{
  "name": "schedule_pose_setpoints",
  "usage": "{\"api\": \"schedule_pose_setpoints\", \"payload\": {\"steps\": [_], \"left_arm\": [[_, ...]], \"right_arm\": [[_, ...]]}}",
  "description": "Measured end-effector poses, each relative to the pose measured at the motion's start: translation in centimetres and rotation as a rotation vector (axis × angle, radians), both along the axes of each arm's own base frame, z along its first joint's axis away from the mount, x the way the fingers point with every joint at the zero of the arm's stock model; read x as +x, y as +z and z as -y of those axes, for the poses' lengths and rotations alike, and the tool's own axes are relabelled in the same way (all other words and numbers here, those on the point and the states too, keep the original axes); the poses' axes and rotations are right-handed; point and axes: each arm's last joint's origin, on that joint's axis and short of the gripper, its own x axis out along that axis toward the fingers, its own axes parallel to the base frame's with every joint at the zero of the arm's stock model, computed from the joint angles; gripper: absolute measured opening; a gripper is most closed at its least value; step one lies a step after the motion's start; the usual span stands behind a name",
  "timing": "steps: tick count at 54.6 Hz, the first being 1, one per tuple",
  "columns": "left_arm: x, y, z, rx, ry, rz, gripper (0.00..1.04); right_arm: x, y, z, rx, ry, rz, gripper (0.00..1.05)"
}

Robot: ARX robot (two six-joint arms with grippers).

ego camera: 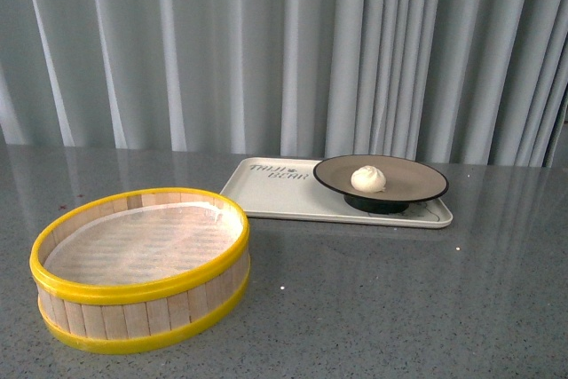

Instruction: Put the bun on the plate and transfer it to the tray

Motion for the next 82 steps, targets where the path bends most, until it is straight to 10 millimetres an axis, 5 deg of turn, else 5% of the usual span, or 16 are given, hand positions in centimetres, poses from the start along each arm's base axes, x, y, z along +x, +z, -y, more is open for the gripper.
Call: {"api": "schedule_pose_setpoints", "payload": {"steps": [35,82], "left_arm": [[0.0,0.0,0.0,0.0,0.0,0.0,0.98],[0.0,0.0,0.0,0.0,0.0,0.0,0.98]], "right_arm": [[-3.6,0.6,0.0,0.0,0.0,0.019,0.02],[-5.8,0.2,0.0,0.0,0.0,-0.005,0.02]]}}
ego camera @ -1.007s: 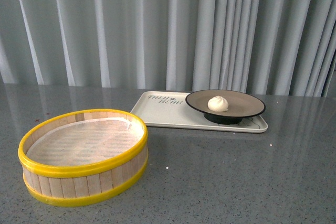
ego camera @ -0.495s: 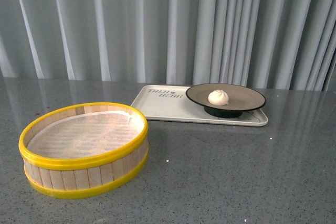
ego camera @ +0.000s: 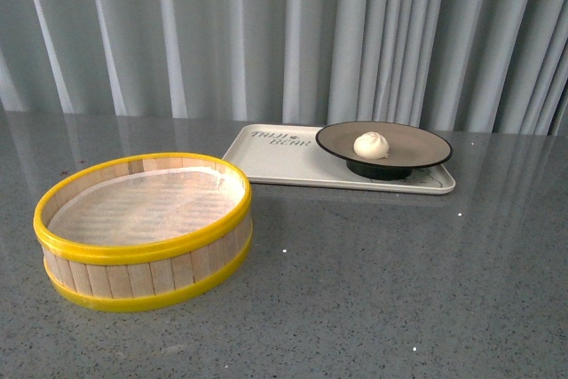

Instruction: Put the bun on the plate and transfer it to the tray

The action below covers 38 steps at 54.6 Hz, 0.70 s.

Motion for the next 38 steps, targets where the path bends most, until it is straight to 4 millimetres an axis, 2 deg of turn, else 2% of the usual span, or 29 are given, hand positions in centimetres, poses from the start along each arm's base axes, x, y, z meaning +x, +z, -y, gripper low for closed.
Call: {"api": "schedule_pose_setpoints", "payload": {"steps": [14,38], "left_arm": [[0.0,0.0,0.0,0.0,0.0,0.0,0.98],[-0.01,0.01,0.0,0.0,0.0,0.001,0.98]], "right_arm": [[-0.53,0.08,-0.01,-0.002,0.002,0.023,0.03],[-0.53,0.07,-0.01,-0.001,0.002,0.022,0.73]]}}
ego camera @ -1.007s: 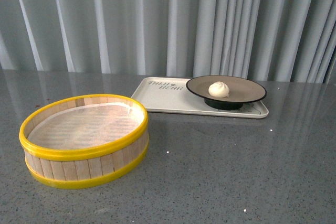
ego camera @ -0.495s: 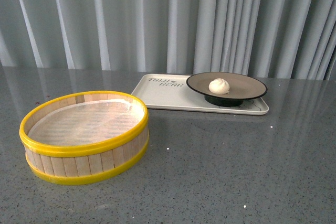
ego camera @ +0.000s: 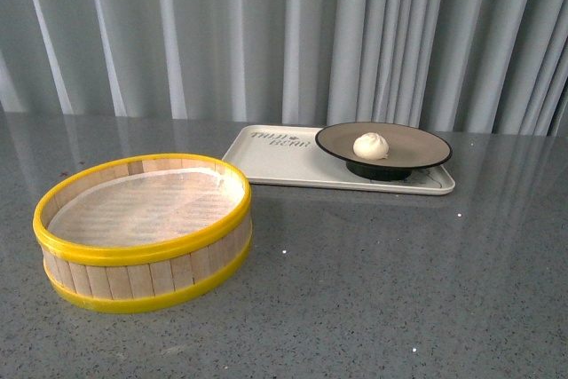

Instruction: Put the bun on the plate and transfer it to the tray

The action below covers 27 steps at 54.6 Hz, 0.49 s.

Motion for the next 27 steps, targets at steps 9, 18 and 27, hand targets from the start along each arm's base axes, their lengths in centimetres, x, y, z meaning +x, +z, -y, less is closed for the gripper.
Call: {"api": "schedule_pose_setpoints", "payload": {"steps": [9,18,27], "left_arm": [[0.0,0.0,0.0,0.0,0.0,0.0,0.98],[0.0,0.0,0.0,0.0,0.0,0.0,0.98],[0.0,0.0,0.0,0.0,-0.001,0.0,0.98]], "right_arm": [[0.0,0.0,0.0,0.001,0.0,0.0,0.98],[0.0,0.0,0.0,0.0,0.0,0.0,0.96],[0.0,0.0,0.0,0.0,0.0,0.0,0.96]]}}
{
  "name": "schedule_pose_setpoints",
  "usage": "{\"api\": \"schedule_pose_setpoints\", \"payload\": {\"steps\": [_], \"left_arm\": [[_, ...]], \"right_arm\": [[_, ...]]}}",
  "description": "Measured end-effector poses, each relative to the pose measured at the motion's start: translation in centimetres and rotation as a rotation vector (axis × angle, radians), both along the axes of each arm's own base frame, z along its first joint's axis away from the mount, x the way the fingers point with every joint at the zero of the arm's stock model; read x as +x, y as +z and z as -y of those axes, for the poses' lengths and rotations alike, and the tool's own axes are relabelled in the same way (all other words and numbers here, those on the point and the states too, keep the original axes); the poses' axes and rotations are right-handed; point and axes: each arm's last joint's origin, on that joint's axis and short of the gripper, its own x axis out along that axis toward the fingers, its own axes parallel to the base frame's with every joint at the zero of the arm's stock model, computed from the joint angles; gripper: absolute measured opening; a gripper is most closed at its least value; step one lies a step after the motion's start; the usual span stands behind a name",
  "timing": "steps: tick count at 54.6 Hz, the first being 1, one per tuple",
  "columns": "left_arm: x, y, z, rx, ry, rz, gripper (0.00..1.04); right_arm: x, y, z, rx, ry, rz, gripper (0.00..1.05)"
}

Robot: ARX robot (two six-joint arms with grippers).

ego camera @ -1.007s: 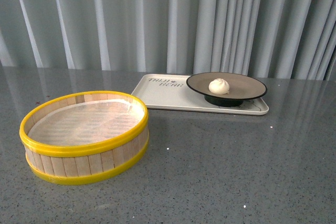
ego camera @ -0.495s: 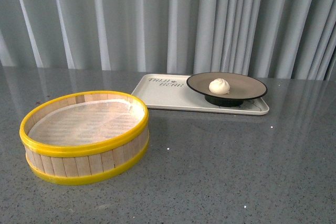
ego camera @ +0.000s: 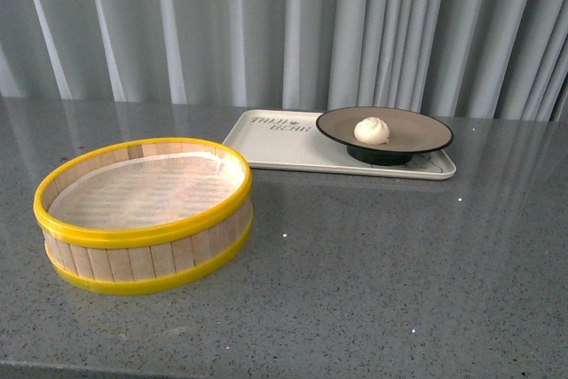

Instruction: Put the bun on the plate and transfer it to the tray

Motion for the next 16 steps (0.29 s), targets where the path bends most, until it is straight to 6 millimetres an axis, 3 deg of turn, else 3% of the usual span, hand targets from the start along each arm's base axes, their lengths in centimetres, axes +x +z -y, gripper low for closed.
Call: {"api": "schedule_pose_setpoints", "payload": {"steps": [16], "left_arm": [[0.0,0.0,0.0,0.0,0.0,0.0,0.98]], "right_arm": [[0.0,0.0,0.0,0.0,0.0,0.0,0.96]]}}
